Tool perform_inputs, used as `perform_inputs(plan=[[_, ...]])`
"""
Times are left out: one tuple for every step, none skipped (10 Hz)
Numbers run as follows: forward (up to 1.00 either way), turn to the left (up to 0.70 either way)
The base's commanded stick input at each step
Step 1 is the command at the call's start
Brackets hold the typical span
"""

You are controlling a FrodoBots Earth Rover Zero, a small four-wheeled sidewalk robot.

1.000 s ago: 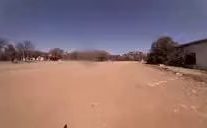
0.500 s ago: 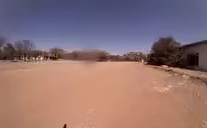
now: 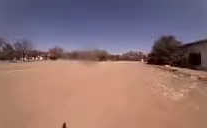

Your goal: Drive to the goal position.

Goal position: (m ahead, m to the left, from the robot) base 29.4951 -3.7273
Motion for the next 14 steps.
perform_inputs(plan=[[1.00, 0.00], [1.00, 0.00], [1.00, 0.00], [1.00, 0.00], [1.00, 0.00], [1.00, 0.00], [1.00, 0.00], [1.00, 0.00], [1.00, 0.00], [1.00, 0.00], [1.00, 0.00], [1.00, 0.00], [1.00, 0.00], [1.00, 0.00]])
